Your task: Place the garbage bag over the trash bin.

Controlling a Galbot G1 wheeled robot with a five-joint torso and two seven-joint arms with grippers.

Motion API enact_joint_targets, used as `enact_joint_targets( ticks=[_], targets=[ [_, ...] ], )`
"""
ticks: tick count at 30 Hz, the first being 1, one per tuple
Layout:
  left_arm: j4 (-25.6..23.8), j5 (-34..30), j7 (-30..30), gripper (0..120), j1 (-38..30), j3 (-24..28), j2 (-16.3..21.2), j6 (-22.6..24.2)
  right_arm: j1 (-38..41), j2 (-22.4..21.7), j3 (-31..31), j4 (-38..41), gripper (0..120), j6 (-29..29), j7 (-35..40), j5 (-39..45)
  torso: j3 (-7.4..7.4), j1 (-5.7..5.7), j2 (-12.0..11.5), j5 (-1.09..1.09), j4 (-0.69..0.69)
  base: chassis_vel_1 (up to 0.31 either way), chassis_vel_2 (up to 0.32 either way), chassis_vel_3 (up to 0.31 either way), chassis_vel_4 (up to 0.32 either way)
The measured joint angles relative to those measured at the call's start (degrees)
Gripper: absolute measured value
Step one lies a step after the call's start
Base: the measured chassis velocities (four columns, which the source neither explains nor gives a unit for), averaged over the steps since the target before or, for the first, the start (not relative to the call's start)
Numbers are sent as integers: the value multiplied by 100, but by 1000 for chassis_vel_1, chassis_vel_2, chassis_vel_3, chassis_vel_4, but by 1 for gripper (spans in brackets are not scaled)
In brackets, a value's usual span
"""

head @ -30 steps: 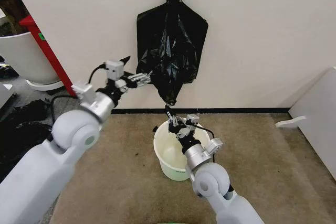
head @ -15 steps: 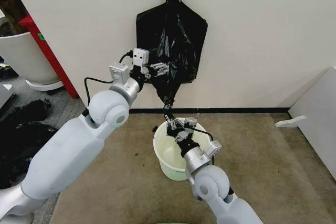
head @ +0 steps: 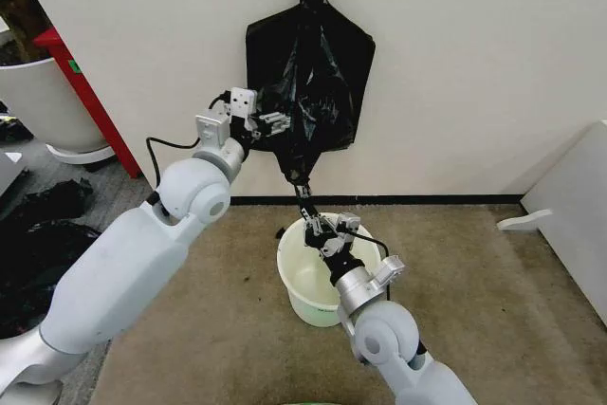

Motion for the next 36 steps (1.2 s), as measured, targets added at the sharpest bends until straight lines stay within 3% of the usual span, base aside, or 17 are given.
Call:
enact_joint_targets(
  ticks=[11, 23, 36],
  targets=[
    [-114, -30, -18, 100, 454, -564, 385, 9, 13, -46, 98, -46, 0, 3, 5, 43, 0, 0, 0, 0, 1, 0, 0, 0, 0],
    [-211, 55, -89, 100, 601, -674, 445, -66, -47, -79, 151, 14, 0, -3, 9, 50, 0, 0, 0, 0, 0, 0, 0, 0, 0],
    [-1379, -182, -103, 100, 890, -623, 639, 171, 10, -26, 187, -113, 0, -25, 31, -1, 0, 0, 1, 1, 0, 0, 0, 0, 0]
  ],
)
